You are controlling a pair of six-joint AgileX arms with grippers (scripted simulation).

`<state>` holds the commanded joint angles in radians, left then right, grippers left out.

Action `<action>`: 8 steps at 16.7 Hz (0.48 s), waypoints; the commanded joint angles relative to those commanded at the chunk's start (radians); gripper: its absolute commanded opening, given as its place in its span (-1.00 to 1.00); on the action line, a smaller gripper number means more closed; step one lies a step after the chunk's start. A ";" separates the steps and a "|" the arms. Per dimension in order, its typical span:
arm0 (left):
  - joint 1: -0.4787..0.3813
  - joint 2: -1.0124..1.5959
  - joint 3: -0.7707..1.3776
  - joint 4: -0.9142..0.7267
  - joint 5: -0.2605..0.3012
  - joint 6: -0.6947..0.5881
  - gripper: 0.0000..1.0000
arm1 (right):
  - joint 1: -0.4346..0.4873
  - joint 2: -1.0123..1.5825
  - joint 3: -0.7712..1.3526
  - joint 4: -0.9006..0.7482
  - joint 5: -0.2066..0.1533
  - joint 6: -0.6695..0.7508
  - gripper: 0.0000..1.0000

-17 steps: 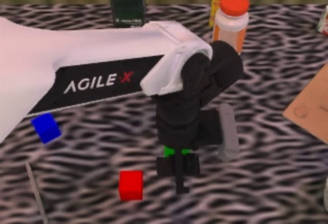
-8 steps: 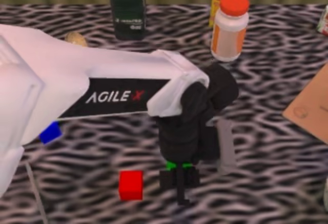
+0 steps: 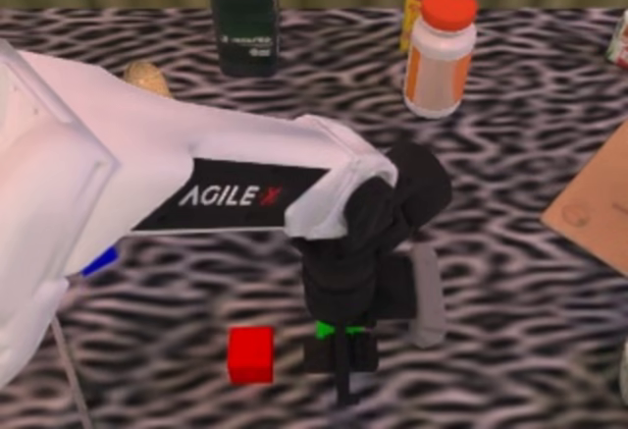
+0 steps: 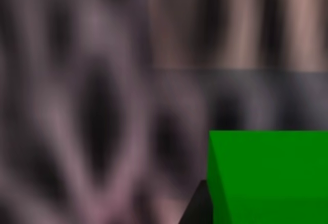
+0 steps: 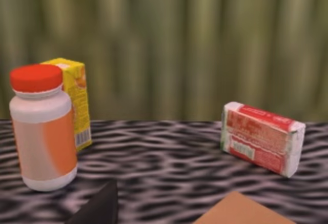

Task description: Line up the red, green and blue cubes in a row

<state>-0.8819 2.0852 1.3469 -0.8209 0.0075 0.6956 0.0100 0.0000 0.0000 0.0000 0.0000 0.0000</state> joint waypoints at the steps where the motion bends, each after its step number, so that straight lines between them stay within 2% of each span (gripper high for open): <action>1: 0.000 0.000 0.000 0.000 0.000 0.000 -0.55 | 0.000 0.000 0.000 0.000 0.000 0.000 1.00; 8: 0.000 0.000 0.000 0.000 0.000 0.000 0.51 | 0.000 0.000 0.000 0.000 0.000 0.000 1.00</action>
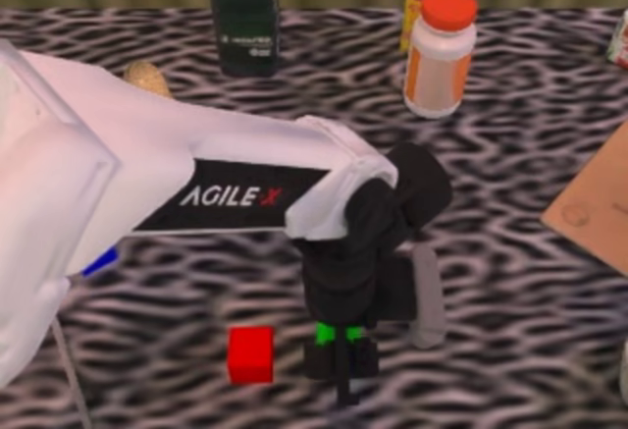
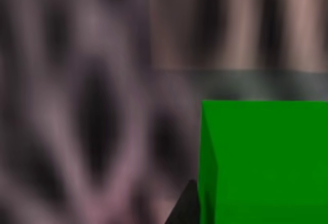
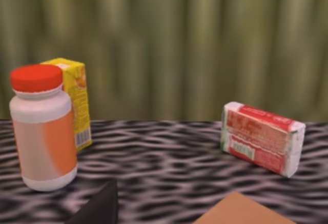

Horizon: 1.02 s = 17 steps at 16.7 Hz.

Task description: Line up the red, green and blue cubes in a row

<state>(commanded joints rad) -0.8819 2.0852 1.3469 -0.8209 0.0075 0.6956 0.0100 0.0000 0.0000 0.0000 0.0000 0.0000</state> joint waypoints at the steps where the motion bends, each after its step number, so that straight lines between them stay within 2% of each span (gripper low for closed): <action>1: 0.000 0.000 0.000 0.000 0.000 0.000 0.66 | 0.000 0.000 0.000 0.000 0.000 0.000 1.00; 3: 0.000 0.000 0.000 0.000 0.000 0.000 0.96 | 0.000 0.000 0.000 0.000 0.000 0.000 1.00; 4: 0.000 0.000 0.000 0.000 0.000 0.000 1.00 | 0.000 0.000 0.000 0.000 0.000 0.000 1.00; 13: 0.001 -0.002 0.003 -0.004 0.000 0.000 1.00 | 0.000 0.000 0.000 0.000 0.000 0.000 1.00; 17: 0.008 -0.042 0.069 -0.111 0.000 0.000 1.00 | 0.000 0.000 0.000 0.000 0.000 0.000 1.00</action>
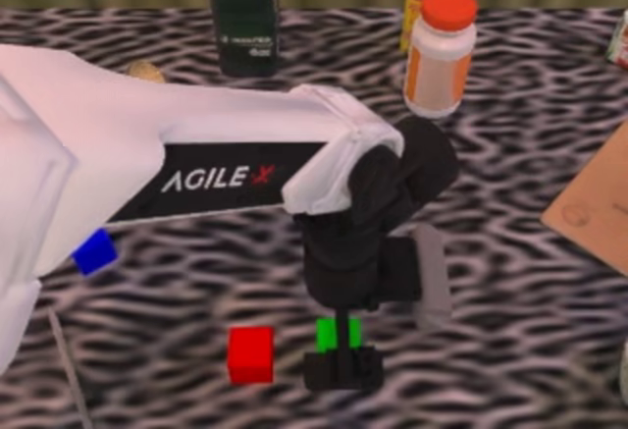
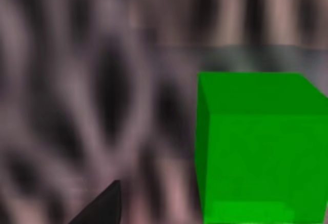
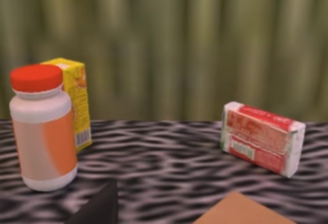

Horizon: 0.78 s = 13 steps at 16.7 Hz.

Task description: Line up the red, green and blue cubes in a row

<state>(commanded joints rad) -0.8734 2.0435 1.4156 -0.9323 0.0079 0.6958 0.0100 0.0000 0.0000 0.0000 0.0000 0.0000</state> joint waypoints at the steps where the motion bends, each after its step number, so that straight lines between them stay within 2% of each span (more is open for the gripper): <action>1: 0.003 -0.015 0.022 -0.040 0.000 0.000 1.00 | 0.000 0.000 0.000 0.000 0.000 0.000 1.00; 4: 0.011 -0.053 0.072 -0.127 -0.001 -0.002 1.00 | 0.000 0.000 0.000 0.000 0.000 0.000 1.00; 9: 0.009 -0.056 0.076 -0.133 -0.001 -0.001 1.00 | 0.000 0.000 0.000 0.000 0.000 0.000 1.00; 11: 0.043 -0.057 0.072 -0.130 -0.002 0.009 1.00 | 0.000 0.000 0.000 0.000 0.000 0.000 1.00; 13: 0.117 -0.060 0.063 -0.123 -0.002 0.026 1.00 | 0.000 0.000 0.000 0.000 0.000 0.000 1.00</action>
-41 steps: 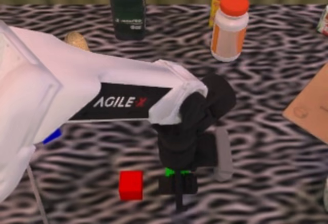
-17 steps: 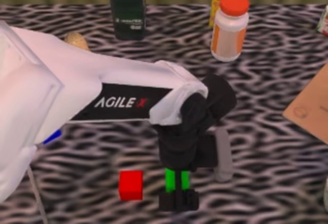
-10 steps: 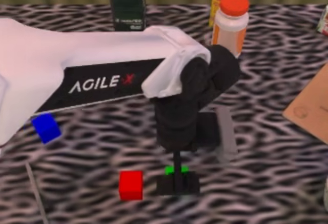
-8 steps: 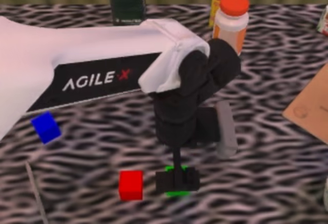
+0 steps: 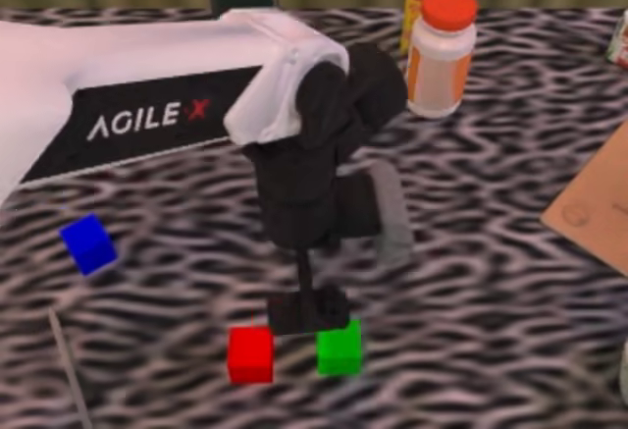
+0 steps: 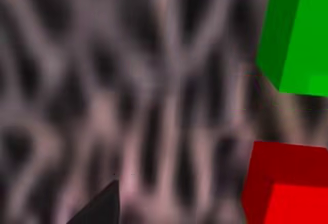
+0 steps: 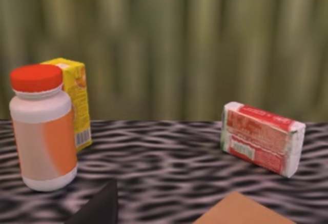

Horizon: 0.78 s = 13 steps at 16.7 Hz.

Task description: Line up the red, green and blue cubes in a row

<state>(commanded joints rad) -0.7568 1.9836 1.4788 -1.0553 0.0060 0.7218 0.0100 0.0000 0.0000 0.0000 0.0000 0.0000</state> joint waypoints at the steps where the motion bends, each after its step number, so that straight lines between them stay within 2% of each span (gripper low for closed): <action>1: 0.052 -0.001 -0.006 0.004 0.000 0.011 1.00 | 0.000 0.000 0.000 0.000 0.000 0.000 1.00; 8: 0.521 -0.013 -0.066 0.035 -0.004 0.104 1.00 | 0.000 0.000 0.000 0.000 0.000 0.000 1.00; 11: 0.636 -0.020 -0.082 0.048 -0.005 0.132 1.00 | 0.000 0.000 0.000 0.000 0.000 0.000 1.00; 13: 0.660 -0.022 -0.085 0.052 -0.005 0.139 1.00 | 0.000 0.000 0.000 0.000 0.000 0.000 1.00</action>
<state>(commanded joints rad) -0.0969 1.9612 1.3938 -1.0033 0.0012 0.8606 0.0100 0.0000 0.0000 0.0000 0.0000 0.0000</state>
